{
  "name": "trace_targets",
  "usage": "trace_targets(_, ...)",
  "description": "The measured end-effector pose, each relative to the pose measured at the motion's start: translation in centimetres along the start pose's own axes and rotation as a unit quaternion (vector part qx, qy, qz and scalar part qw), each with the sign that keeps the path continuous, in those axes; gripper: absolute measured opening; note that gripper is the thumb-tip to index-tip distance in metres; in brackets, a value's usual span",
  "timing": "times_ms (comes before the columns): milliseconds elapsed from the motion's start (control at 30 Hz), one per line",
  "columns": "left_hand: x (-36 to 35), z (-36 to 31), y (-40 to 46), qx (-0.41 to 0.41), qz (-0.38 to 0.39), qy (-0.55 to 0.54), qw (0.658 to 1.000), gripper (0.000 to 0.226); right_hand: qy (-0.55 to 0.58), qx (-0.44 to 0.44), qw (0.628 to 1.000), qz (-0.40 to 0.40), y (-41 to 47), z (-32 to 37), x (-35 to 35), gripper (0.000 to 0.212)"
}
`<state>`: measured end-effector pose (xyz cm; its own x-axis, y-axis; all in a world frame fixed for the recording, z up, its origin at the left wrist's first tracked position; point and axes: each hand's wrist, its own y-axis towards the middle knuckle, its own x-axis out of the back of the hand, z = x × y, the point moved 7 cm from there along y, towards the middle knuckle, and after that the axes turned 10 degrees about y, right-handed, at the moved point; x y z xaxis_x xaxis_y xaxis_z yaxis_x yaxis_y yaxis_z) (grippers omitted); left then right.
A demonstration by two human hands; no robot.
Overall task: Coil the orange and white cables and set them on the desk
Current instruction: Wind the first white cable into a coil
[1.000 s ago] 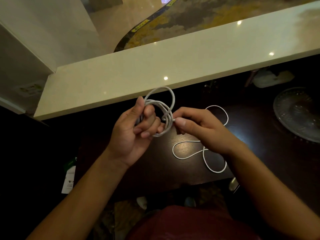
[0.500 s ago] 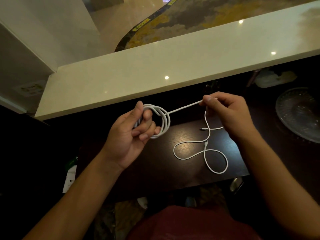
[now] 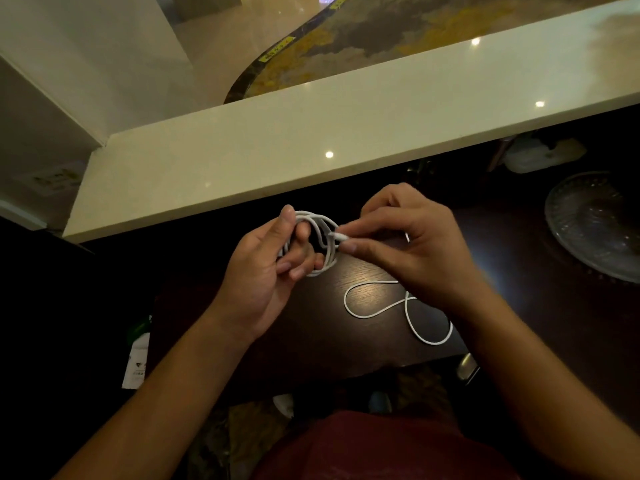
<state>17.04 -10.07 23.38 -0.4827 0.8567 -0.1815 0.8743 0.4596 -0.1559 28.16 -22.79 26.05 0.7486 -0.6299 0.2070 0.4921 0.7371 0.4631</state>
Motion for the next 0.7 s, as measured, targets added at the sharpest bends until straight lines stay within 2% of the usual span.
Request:
trace_targets(67,-0.1,-0.1,-0.3,-0.011,-0.006,0.019,1.0,0.038,-0.04,0.004,0.999,0.004,0.0,-0.2,-0.5,0.018)
trace_targets(300,0.0,-0.9,-0.9,-0.095,-0.063,0.122,0.986,0.038,0.042,-0.092,0.992,0.073,-0.1,-1.7,-1.8,0.022)
trace_targets(400,0.0,-1.1,-1.1,-0.102,-0.084,0.134,0.982,0.038,0.058,-0.129,0.985,0.103,-0.4,-1.8,-2.0,0.021)
trace_targets(600,-1.4,-0.9,-1.6,-0.12,-0.015,0.175,0.977,0.038,0.025,-0.151,0.981,0.118,-0.6,-2.3,-1.9,0.028)
trace_targets(700,-1.3,-0.9,-1.4,-0.117,-0.014,0.153,0.981,0.039,0.058,-0.145,0.983,0.101,-0.8,-2.2,-2.0,0.028)
